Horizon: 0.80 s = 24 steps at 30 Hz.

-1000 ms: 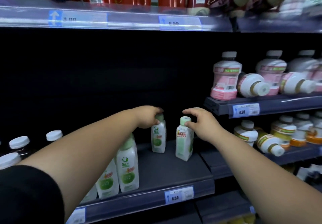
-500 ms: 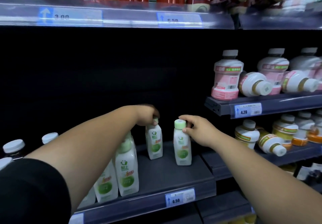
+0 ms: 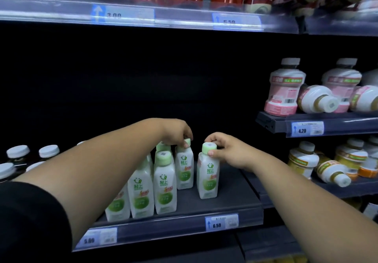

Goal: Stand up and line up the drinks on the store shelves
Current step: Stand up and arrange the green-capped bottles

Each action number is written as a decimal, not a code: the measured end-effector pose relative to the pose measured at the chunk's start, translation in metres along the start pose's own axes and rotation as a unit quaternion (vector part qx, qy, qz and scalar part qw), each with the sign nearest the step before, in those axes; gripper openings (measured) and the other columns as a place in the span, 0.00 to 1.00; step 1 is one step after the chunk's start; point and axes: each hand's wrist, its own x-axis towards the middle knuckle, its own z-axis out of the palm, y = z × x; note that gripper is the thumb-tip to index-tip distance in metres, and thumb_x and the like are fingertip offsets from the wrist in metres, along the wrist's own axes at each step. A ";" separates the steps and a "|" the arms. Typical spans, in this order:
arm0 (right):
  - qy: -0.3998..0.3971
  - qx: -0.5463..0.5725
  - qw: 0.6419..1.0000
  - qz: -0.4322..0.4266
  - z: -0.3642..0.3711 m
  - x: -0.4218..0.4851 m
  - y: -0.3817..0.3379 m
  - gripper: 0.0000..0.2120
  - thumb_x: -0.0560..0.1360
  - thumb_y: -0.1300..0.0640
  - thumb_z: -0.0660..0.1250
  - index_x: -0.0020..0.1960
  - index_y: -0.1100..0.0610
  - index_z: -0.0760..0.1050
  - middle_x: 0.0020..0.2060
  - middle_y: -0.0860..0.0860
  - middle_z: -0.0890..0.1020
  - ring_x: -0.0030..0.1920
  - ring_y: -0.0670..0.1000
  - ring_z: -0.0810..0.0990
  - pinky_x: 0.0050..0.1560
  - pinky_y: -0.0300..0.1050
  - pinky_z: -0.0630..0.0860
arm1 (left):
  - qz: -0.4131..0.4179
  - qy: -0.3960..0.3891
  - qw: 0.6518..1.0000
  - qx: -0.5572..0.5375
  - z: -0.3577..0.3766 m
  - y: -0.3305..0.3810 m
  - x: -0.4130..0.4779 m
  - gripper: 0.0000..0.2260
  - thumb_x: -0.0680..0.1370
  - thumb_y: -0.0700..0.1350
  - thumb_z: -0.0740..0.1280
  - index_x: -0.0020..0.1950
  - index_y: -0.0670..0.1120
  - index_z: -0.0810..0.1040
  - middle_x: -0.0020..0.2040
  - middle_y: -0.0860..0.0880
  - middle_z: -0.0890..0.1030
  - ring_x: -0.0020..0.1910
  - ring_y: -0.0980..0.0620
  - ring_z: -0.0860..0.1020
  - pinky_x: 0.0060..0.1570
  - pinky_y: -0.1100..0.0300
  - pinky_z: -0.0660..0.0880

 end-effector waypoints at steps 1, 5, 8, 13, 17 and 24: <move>-0.011 0.007 1.000 -0.003 0.004 -0.001 -0.003 0.10 0.77 0.63 0.70 0.57 0.53 0.76 0.51 0.51 0.84 0.50 0.49 0.82 0.53 0.52 0.80 | 0.002 -0.001 1.000 0.001 0.000 0.000 -0.002 0.20 0.79 0.48 0.69 0.71 0.50 0.75 0.65 0.51 0.77 0.62 0.50 0.76 0.63 0.52 0.73; -0.050 0.049 0.998 -0.010 0.015 -0.007 -0.014 0.11 0.77 0.65 0.69 0.57 0.56 0.77 0.53 0.54 0.83 0.52 0.50 0.84 0.51 0.49 0.82 | 0.011 -0.009 1.000 0.007 -0.001 0.002 -0.005 0.18 0.79 0.48 0.69 0.69 0.50 0.76 0.63 0.52 0.78 0.59 0.51 0.76 0.58 0.55 0.73; -0.057 0.067 0.996 -0.014 0.026 -0.009 -0.018 0.11 0.76 0.66 0.70 0.55 0.54 0.78 0.49 0.51 0.83 0.50 0.50 0.84 0.50 0.49 0.82 | 0.009 -0.014 1.000 0.004 -0.001 0.003 -0.008 0.17 0.78 0.49 0.69 0.67 0.52 0.77 0.60 0.54 0.79 0.56 0.53 0.76 0.57 0.54 0.73; -0.025 0.068 0.997 -0.033 0.045 -0.006 -0.023 0.10 0.75 0.66 0.71 0.55 0.57 0.79 0.48 0.51 0.82 0.49 0.49 0.82 0.52 0.54 0.83 | 0.007 -0.017 1.000 -0.010 -0.001 0.005 -0.014 0.16 0.79 0.50 0.68 0.66 0.54 0.78 0.57 0.55 0.81 0.53 0.54 0.78 0.53 0.58 0.74; -0.026 0.058 0.997 -0.043 0.053 -0.004 -0.024 0.10 0.75 0.65 0.72 0.54 0.55 0.78 0.48 0.52 0.81 0.49 0.51 0.82 0.53 0.58 0.82 | -0.018 -0.009 0.998 -0.059 0.000 -0.002 -0.023 0.17 0.81 0.53 0.64 0.70 0.54 0.75 0.67 0.54 0.77 0.64 0.53 0.75 0.67 0.53 0.69; 0.093 0.089 0.992 -0.010 0.053 0.013 -0.030 0.14 0.80 0.49 0.67 0.64 0.43 0.76 0.59 0.48 0.79 0.60 0.48 0.78 0.63 0.50 0.76 | -0.079 0.010 0.987 -0.140 0.002 -0.045 -0.058 0.16 0.81 0.57 0.63 0.68 0.56 0.77 0.64 0.56 0.78 0.64 0.54 0.74 0.67 0.54 0.69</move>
